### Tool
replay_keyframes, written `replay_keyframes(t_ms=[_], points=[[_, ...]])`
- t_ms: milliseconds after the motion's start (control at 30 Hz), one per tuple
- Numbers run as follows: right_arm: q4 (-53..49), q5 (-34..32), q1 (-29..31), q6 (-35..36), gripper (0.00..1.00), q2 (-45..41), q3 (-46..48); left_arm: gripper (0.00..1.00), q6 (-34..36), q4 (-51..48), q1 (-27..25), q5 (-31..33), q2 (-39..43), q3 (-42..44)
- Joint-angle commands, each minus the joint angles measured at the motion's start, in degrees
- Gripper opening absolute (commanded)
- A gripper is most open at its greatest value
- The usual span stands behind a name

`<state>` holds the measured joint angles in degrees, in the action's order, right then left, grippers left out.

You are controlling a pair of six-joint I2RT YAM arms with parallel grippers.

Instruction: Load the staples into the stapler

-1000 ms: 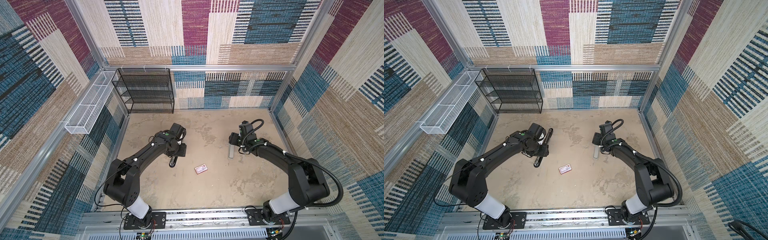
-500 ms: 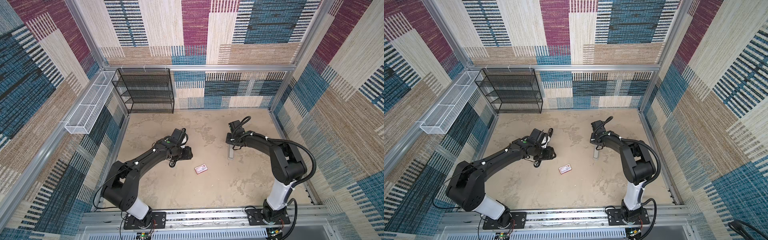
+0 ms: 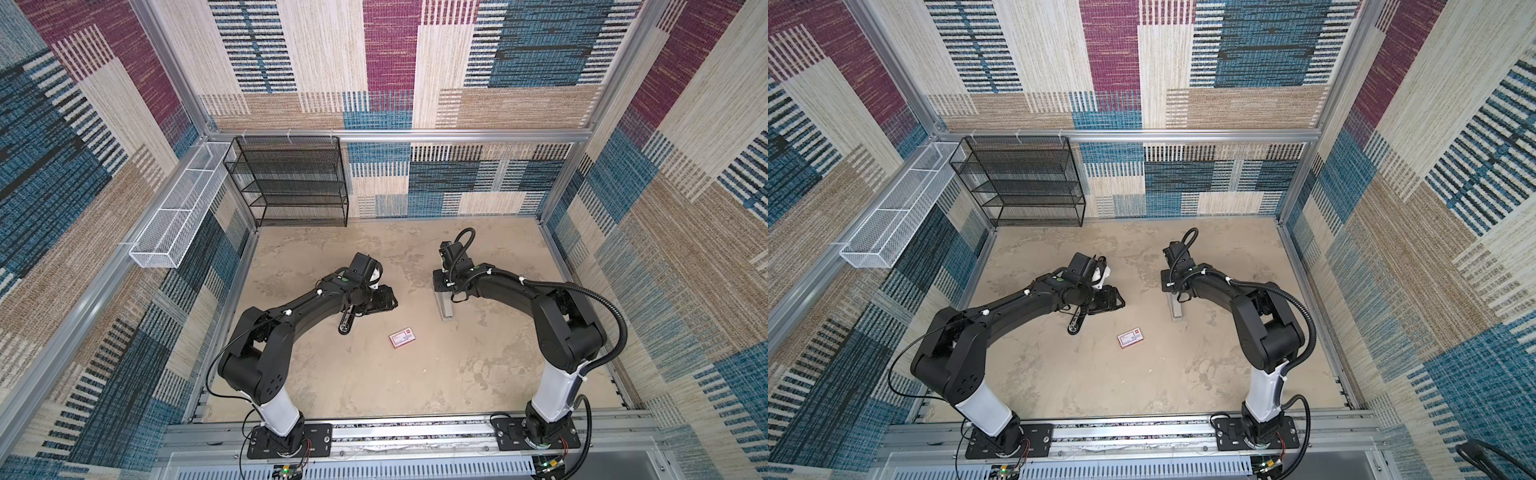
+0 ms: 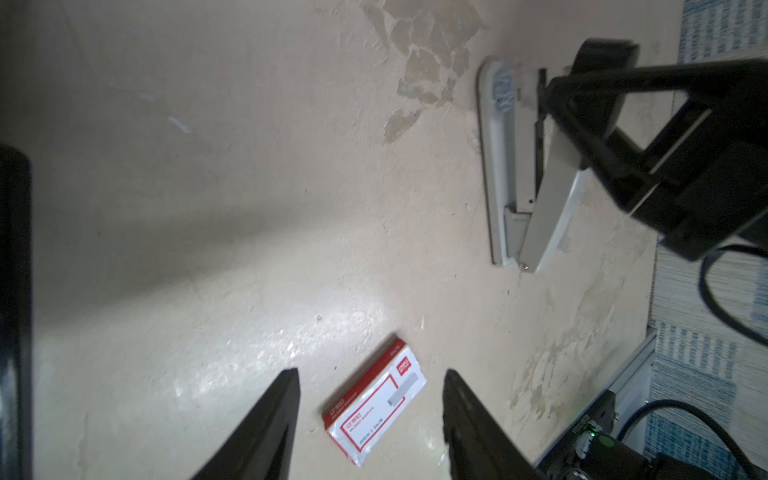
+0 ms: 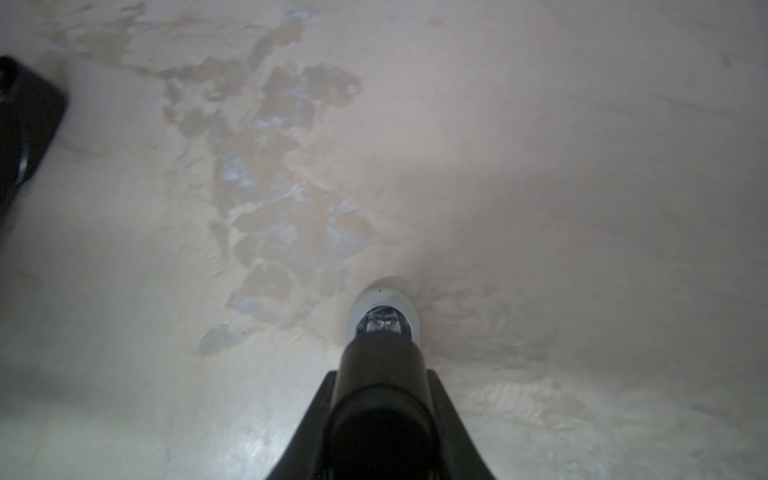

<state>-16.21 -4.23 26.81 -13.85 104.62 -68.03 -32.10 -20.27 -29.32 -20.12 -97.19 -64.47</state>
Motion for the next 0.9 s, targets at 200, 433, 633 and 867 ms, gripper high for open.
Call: replay_keyframes(t_ms=[200, 433, 633, 867], points=[[14.1, 10.7, 2.1, 10.5, 0.06, -5.8, 5.4, 0.53, -7.7, 16.5, 1.7, -11.8, -5.7, -1.1], [21.7, 16.8, 2.3, 10.9, 0.04, -11.7, 11.7, 0.53, -12.6, 26.0, 1.9, -17.0, -8.3, -0.1], [23.3, 18.4, 2.6, 10.8, 0.03, -13.7, 13.3, 0.48, -14.5, 29.1, 1.9, -18.2, -9.7, -0.5], [24.9, 20.8, 3.2, 10.6, 0.03, -16.2, 14.8, 0.35, -14.9, 30.0, 1.9, -17.8, -10.6, -1.2]])
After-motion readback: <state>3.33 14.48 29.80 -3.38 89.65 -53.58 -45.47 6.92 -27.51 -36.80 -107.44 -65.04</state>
